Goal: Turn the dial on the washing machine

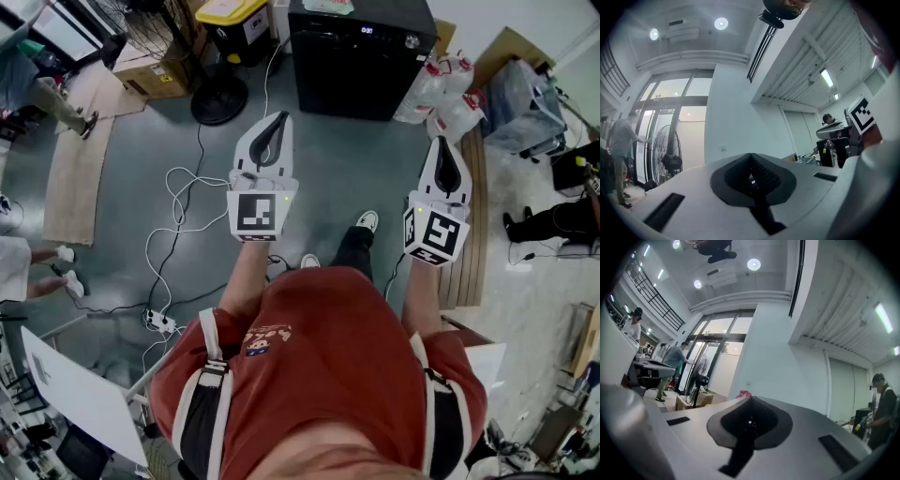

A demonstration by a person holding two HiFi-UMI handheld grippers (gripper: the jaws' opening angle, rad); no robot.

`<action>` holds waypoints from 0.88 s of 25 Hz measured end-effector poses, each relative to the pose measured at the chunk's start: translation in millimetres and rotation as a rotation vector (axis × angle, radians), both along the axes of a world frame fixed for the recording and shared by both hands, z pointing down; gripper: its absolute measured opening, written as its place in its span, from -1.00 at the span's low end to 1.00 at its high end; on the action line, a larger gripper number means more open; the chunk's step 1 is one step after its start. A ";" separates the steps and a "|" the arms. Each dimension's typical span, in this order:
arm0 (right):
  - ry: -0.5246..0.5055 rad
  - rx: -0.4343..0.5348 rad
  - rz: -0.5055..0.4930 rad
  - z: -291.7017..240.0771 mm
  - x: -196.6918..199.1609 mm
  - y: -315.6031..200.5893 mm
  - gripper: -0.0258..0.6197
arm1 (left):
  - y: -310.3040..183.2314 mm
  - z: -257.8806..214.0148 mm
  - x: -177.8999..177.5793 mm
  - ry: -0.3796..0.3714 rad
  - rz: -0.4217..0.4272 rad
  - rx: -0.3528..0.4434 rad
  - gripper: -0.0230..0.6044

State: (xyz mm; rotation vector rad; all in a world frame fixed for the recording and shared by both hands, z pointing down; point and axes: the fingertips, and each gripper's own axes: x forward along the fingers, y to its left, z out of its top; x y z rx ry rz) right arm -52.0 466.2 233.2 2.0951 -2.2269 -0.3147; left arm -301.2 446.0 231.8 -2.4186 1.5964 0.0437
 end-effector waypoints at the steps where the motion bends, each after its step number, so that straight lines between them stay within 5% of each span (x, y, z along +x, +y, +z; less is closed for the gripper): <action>1: -0.001 0.000 0.000 0.3 1.3 -1.8 -0.90 | -1.5 0.1 1.9 0.001 0.002 -0.002 -0.90; 12: -0.013 -0.025 0.004 8.9 14.8 -27.1 -0.90 | -24.1 5.1 20.8 -0.013 0.014 -0.027 -0.90; 22: -0.029 -0.051 0.060 21.0 66.2 -77.8 -0.90 | -81.1 5.9 58.5 -0.003 0.008 -0.048 -0.90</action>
